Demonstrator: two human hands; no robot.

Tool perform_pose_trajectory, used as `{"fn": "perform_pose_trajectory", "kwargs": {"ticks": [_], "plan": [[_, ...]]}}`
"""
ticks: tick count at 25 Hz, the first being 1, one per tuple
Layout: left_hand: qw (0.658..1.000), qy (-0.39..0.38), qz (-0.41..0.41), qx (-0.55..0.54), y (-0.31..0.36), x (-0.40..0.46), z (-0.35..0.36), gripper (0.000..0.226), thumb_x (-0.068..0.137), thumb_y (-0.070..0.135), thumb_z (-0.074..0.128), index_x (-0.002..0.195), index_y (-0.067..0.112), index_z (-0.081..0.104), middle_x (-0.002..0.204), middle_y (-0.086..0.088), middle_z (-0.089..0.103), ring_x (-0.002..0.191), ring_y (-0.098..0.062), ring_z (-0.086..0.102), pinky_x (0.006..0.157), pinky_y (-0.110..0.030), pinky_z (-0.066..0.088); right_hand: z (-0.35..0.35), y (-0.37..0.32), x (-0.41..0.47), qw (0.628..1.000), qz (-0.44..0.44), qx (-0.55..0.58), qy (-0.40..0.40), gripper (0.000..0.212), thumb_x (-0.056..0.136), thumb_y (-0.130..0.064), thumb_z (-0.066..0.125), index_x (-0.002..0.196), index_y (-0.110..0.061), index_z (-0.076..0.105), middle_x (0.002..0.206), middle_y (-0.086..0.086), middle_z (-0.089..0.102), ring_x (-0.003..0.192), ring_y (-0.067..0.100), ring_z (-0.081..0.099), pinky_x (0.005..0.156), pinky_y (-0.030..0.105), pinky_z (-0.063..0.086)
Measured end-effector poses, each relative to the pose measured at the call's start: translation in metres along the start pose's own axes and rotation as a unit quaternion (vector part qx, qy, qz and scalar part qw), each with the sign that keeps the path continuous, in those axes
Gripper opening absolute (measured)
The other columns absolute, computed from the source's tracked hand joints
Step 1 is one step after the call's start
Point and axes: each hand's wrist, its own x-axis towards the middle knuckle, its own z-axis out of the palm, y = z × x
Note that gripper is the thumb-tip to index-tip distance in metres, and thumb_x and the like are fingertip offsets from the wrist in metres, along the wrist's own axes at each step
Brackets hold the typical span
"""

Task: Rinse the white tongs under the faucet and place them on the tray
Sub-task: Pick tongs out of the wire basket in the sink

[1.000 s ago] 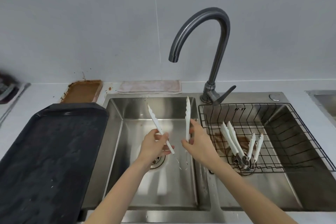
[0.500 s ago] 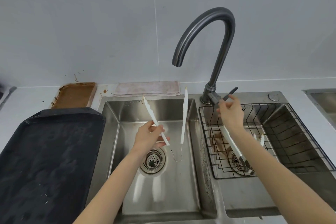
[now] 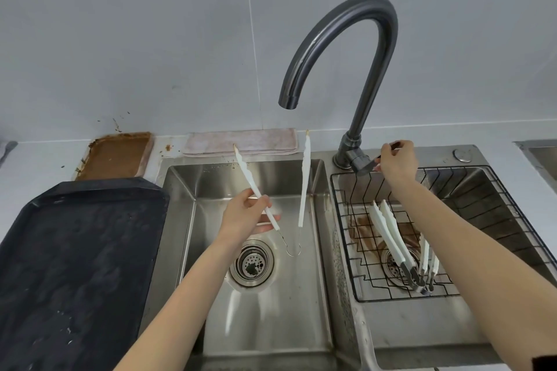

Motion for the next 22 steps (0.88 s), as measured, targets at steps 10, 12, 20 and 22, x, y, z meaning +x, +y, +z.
{"fn": "perform_pose_trajectory", "kwargs": {"ticks": [10,12,20,22], "plan": [[1.000,0.004,-0.011,0.003,-0.006,-0.002,-0.003,0.027,0.093,0.011,0.050,0.119,0.006,0.052,0.082,-0.002,0.060,0.057,-0.013,0.069,0.057,-0.025,0.060,0.001,0.006,0.004,1.000,-0.015,0.013,-0.012,0.006,0.096,-0.011,0.039,0.092,-0.011,0.034,0.094,0.018,0.055,0.035,0.005,0.057,0.043,0.011,0.045],[1.000,0.003,-0.012,0.005,-0.007,-0.002,-0.004,0.030,0.092,0.011,0.050,0.121,0.004,0.052,0.083,-0.002,0.060,0.055,-0.011,0.069,0.057,-0.025,0.060,0.001,0.009,0.005,1.000,-0.009,0.020,-0.011,0.018,0.095,-0.011,0.038,0.079,-0.018,0.034,0.092,0.017,0.057,0.030,-0.002,0.055,0.047,0.014,0.046],[1.000,0.004,-0.007,0.001,-0.008,-0.008,-0.006,0.020,0.093,0.011,0.050,0.112,0.005,0.055,0.085,-0.005,0.059,0.052,-0.009,0.069,0.059,-0.027,0.060,0.000,0.013,0.005,0.999,-0.001,0.040,-0.018,0.006,0.096,-0.013,0.038,0.096,-0.012,0.033,0.095,0.016,0.059,0.030,-0.008,0.054,0.039,0.004,0.042],[1.000,0.007,-0.008,0.000,-0.008,-0.008,-0.007,0.021,0.092,0.011,0.051,0.112,0.005,0.055,0.085,-0.005,0.060,0.054,-0.011,0.069,0.059,-0.027,0.060,0.000,0.013,0.005,0.999,0.002,0.041,-0.021,0.006,0.096,-0.014,0.039,0.098,-0.012,0.033,0.094,0.016,0.060,0.031,-0.008,0.054,0.043,0.007,0.044]]}}
